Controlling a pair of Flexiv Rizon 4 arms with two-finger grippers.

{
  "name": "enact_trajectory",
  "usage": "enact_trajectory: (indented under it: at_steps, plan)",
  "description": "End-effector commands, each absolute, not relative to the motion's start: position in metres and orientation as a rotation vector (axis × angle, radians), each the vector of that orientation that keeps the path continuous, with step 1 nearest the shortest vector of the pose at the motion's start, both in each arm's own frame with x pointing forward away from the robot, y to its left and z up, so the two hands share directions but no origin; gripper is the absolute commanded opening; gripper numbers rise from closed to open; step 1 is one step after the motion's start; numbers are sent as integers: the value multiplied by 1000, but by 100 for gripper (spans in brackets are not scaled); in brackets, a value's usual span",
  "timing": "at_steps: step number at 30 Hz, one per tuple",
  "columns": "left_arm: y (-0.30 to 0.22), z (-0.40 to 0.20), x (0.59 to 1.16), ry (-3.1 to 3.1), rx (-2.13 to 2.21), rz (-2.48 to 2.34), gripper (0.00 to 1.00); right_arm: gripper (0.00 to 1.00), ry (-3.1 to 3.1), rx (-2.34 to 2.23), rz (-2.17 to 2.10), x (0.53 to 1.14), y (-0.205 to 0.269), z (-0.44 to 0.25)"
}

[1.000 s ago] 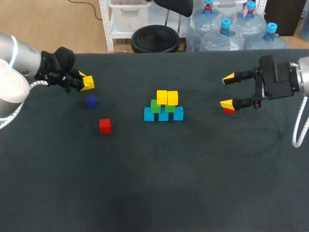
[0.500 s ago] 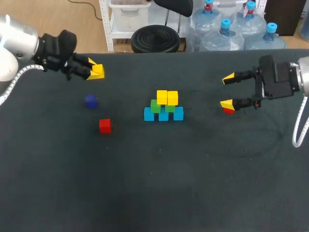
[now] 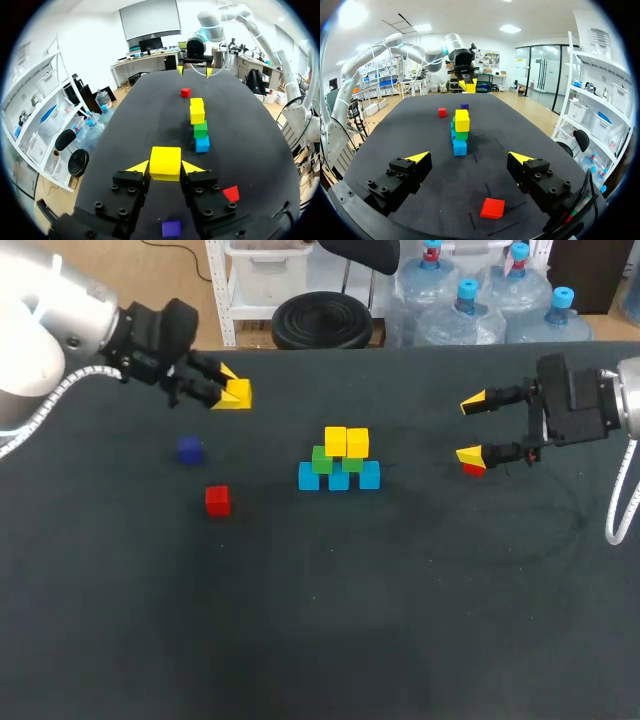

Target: Place the blue cubes, place green cubes on the blue cubes, place the yellow cubes on the green cubes, then place the red cubes on the yellow cubes, and place purple cube on the red cubes.

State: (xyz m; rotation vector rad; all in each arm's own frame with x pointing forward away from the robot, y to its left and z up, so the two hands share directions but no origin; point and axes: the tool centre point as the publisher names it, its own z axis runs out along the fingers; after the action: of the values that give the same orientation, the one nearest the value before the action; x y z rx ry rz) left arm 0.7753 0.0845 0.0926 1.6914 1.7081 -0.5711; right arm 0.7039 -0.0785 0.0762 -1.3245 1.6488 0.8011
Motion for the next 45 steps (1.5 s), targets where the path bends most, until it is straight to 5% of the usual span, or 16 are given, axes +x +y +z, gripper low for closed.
enact_trajectory:
  at_steps: [1,45]
  plan:
    - [71,91,773,1716,1698,-568,0,100,1647,-1324,801,704,-78,75]
    - [0,72,719,1745,1677,-571,0,100,1647,-1324,801,704,-78,75]
